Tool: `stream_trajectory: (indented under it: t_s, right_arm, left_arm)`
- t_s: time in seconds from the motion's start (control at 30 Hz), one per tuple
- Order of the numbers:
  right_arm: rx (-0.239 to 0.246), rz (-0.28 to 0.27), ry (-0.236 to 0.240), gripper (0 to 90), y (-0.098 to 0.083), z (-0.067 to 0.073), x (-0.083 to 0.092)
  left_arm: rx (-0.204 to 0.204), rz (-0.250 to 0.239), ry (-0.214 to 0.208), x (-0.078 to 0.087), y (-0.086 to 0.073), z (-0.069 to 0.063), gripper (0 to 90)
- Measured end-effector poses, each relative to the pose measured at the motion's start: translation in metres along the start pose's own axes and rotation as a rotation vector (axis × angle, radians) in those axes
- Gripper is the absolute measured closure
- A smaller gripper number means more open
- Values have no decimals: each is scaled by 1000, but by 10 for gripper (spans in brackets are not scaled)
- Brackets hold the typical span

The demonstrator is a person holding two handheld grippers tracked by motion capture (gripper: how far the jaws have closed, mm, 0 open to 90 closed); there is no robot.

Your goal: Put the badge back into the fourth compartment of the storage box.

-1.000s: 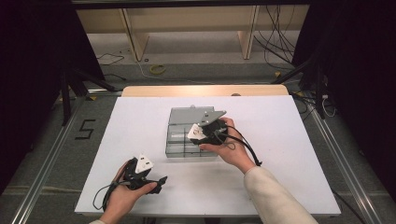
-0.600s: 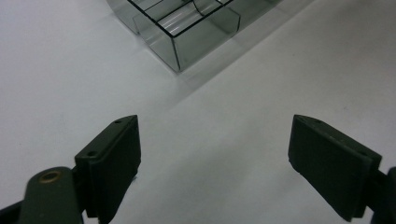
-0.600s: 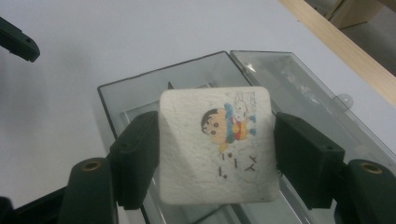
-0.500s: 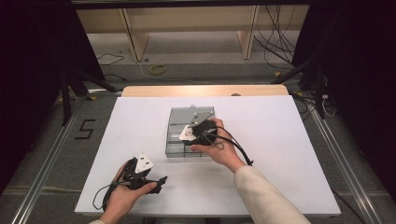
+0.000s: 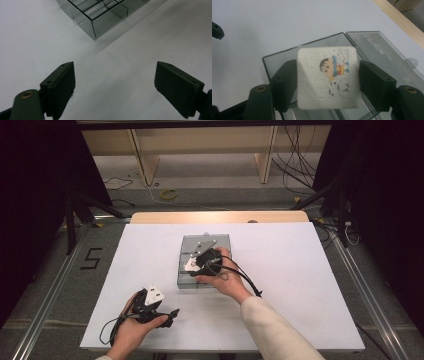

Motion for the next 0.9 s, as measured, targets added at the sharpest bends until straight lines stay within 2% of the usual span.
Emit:
stream_trajectory:
  t_s: [0.07,0.1,0.23,0.53,0.9]
  right_arm:
    - [-4,5,1,338,0,1,-1]
    - [22,8,8,338,1,1,-4]
    - [34,19,10,338,2,3,-9]
    - [33,31,5,338,5,5,-17]
    - [25,75,3,337,-1,8,-25]
  left_arm:
    - [-4,0,0,0,0,0,165]
    - [-2,0,0,0,0,0,165]
    - [0,-2,3,0,0,0,165]
    - [0,-4,0,0,0,0,165]
    - [-2,-5,2,1,1,0,165]
Point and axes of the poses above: each handheld gripper's, and its own axes: x roughly backward along the jaws, y roughly out of its top, z roughly to its left, the point moved 8 cm from there along -x, roughly forward along the jaws, and after that the axes turned 6 degrees about -z, right-handed, at the moved point
